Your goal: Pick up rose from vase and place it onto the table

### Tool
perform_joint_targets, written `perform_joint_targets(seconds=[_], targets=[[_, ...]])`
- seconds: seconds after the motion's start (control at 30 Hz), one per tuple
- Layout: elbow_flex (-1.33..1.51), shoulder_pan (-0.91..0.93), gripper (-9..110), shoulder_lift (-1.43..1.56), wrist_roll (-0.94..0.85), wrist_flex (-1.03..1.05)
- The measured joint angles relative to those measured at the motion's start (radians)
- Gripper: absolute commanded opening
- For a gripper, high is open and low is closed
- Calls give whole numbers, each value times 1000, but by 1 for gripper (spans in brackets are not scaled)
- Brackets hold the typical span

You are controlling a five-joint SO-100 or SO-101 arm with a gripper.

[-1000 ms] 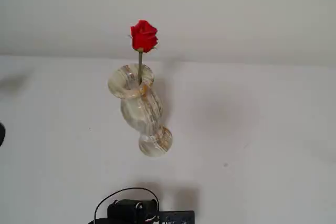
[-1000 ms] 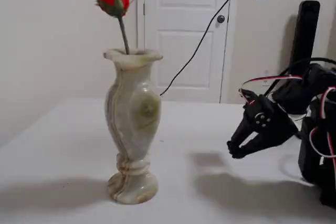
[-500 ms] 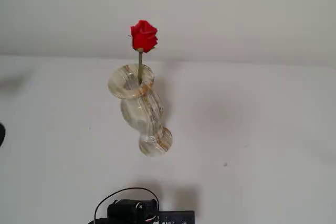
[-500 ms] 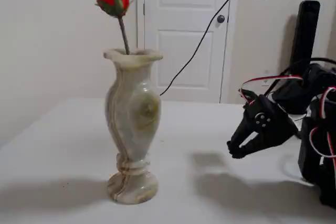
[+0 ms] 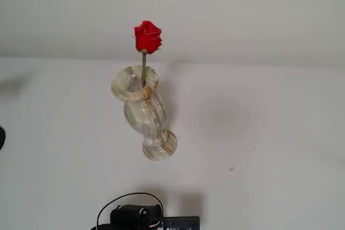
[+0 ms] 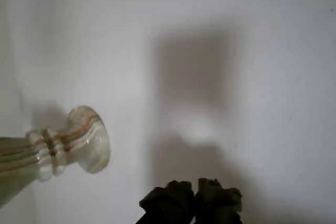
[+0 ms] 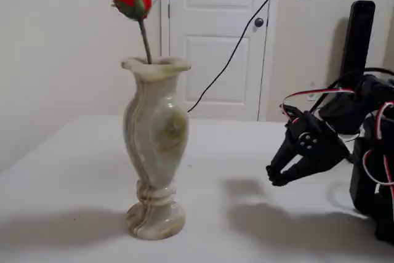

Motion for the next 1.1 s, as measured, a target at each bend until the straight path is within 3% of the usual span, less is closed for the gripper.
perform_joint_targets(seconds=[0.8, 1.1], targets=[[9, -11, 0, 0, -15, -11], [-60, -81, 7, -2, -561, 20]])
